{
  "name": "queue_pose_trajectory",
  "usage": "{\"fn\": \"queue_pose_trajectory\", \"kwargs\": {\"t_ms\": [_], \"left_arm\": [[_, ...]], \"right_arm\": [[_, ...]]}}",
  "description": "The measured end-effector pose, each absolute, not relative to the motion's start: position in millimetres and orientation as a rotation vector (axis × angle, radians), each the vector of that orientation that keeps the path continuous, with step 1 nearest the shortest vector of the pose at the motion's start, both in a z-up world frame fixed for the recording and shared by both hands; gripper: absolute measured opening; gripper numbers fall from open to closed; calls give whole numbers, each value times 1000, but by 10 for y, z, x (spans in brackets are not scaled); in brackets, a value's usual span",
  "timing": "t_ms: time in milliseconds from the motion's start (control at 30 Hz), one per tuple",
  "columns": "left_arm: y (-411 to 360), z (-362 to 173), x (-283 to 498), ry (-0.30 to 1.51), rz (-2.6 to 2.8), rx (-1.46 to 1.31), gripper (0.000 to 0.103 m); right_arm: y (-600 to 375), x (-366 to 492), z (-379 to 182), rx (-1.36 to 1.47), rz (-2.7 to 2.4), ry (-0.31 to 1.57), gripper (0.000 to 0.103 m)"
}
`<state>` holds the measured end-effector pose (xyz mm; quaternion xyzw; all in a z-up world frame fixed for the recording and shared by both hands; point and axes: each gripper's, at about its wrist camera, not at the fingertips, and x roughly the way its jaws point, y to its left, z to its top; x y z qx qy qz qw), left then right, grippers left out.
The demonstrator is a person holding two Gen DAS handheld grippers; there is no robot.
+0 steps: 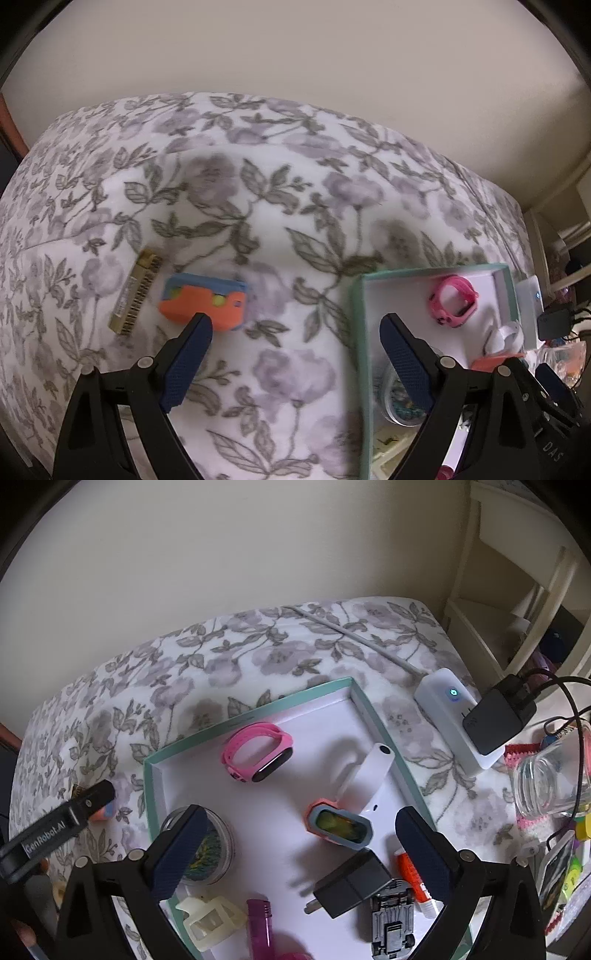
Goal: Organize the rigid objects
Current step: 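Move both tools back over the gold harmonica and remaining block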
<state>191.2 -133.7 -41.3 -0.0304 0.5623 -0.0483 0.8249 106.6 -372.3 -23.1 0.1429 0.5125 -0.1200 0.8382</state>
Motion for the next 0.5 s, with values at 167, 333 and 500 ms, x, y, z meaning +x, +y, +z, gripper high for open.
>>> {"fn": "queue_pose_trajectory", "kwargs": {"t_ms": [167,333,500], "left_arm": [[-1098,-388,1996,1197,-51,-81,92],[-773,-342,2090,1195,14,-86,92],[-428,-266,2151,1178,79,-87,92]], "right_arm": [[-3551,1109,-201,268,-227,1081,103],[-3269,1165,-74,208,-188,1040,103],[-2895,1254,33,156,-120,1009,103]]}}
